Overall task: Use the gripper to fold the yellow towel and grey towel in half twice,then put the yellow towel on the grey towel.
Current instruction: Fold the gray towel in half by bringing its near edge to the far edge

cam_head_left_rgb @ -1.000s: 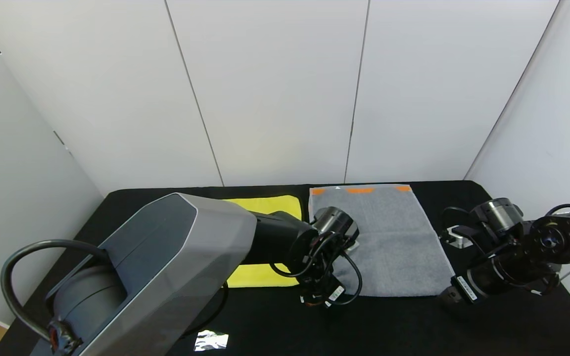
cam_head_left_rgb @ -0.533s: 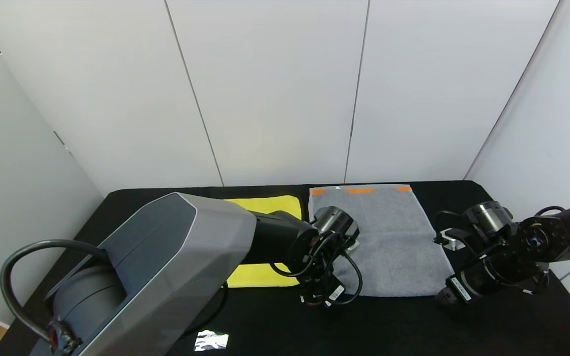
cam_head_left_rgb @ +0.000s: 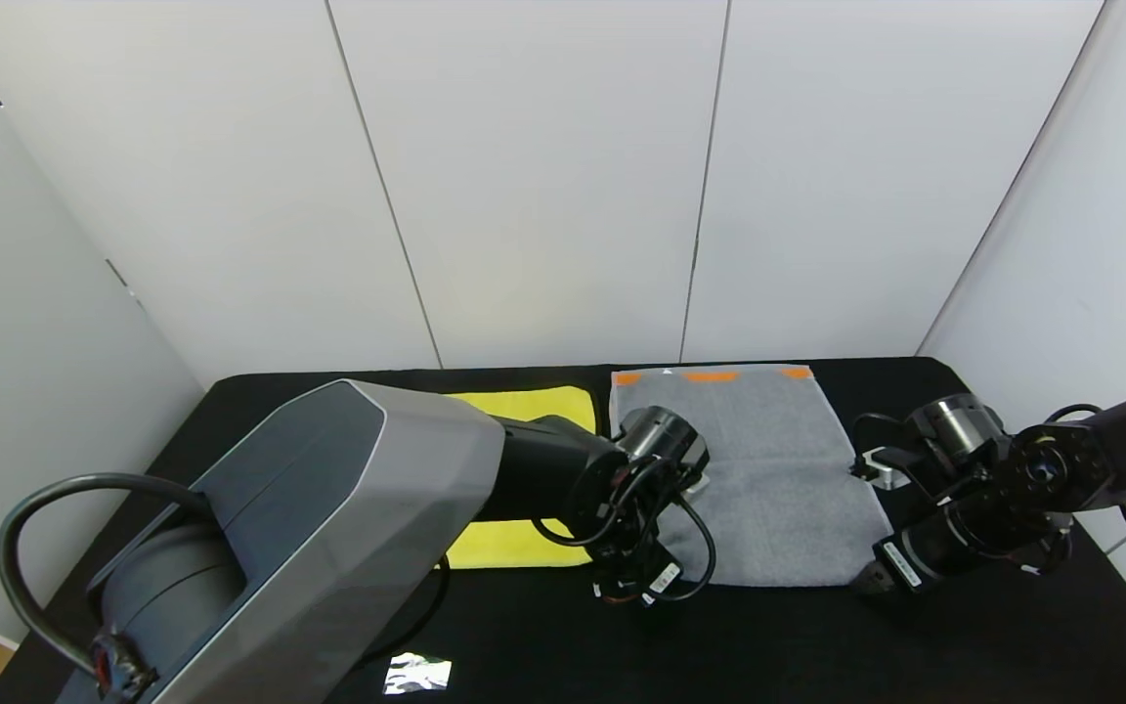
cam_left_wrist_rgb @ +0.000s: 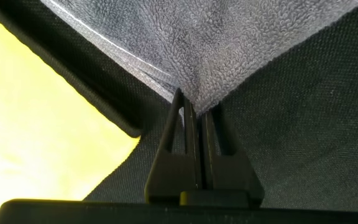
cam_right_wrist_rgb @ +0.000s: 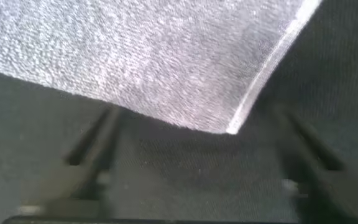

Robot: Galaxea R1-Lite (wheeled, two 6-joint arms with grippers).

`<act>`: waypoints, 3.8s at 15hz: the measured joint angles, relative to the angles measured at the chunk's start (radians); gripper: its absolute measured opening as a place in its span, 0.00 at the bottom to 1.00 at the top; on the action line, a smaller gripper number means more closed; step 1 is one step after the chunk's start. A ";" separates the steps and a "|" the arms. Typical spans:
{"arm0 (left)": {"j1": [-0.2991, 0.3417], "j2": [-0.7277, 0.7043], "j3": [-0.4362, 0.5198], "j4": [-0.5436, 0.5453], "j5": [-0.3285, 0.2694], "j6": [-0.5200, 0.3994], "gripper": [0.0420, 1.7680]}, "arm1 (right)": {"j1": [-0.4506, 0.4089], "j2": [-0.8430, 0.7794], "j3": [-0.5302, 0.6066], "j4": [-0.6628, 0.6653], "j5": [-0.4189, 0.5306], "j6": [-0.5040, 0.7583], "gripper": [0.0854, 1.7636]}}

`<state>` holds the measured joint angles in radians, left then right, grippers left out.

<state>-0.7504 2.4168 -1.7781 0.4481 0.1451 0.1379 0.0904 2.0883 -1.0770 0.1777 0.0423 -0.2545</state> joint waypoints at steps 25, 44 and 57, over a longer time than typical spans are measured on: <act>-0.029 -0.097 0.090 0.091 -0.003 -0.054 0.04 | 0.041 -0.158 0.074 0.137 0.018 0.009 0.02; -0.105 -0.393 0.399 0.158 -0.003 -0.126 0.04 | 0.126 -0.395 0.201 0.333 0.059 0.075 0.02; 0.003 -0.303 0.162 0.063 0.001 -0.163 0.04 | 0.092 -0.303 0.057 0.155 0.001 0.227 0.02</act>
<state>-0.7474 2.1134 -1.6160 0.5111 0.1460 -0.0253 0.1821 1.7853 -1.0198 0.3330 0.0430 -0.0272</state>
